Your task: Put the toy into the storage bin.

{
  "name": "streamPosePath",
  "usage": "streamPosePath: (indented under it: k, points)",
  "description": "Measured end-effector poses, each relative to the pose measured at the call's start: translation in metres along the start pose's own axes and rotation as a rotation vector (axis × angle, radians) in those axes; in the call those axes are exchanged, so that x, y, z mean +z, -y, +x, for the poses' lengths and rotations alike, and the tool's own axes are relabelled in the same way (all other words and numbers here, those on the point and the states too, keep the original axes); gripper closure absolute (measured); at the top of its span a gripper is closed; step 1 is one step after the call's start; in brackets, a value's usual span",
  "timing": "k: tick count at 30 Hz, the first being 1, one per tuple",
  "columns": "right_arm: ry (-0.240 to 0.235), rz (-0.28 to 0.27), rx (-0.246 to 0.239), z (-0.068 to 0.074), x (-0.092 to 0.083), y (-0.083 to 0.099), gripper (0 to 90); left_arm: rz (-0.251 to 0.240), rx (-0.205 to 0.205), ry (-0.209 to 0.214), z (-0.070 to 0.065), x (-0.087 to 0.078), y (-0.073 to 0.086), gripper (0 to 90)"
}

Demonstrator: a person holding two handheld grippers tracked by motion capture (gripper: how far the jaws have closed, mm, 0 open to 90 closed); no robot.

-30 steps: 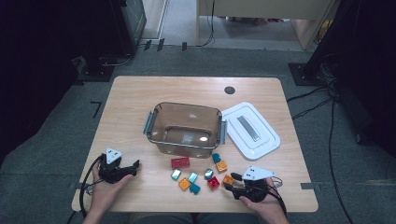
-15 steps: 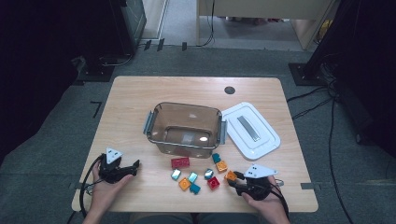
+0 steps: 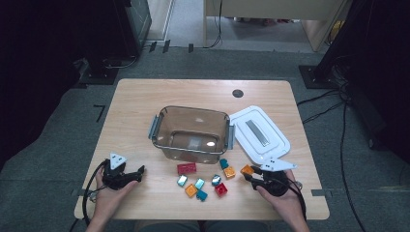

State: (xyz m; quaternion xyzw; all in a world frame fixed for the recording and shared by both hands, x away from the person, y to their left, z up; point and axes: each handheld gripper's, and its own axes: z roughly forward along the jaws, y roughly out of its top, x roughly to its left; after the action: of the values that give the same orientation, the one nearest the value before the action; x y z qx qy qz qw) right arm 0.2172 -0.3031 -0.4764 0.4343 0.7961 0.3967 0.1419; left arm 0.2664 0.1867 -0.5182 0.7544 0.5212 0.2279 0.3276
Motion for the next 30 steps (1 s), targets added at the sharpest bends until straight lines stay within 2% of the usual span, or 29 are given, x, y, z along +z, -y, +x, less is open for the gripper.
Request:
streamPosePath:
  k: [4,10,12,19,30]
  points:
    - [-0.006,-0.008,0.032,-0.008,-0.008,-0.011,60.2,0.000,0.000,0.000,0.000,0.000,0.000,14.4]
    - [-0.003,-0.019,0.032,-0.015,-0.017,-0.027,60.2,0.001,0.001,0.001,0.000,0.000,-0.001,14.4]
    - [-0.011,-0.026,0.028,-0.017,-0.021,-0.038,60.2,0.001,0.001,0.001,0.000,0.000,-0.001,14.5]
    - [-0.015,-0.040,0.019,-0.017,-0.027,-0.057,60.2,0.001,0.001,0.001,0.000,0.000,-0.001,14.5]
    - [-0.029,-0.038,-0.019,-0.010,-0.034,-0.107,60.2,0.001,0.000,0.001,0.000,0.001,-0.001,14.4]
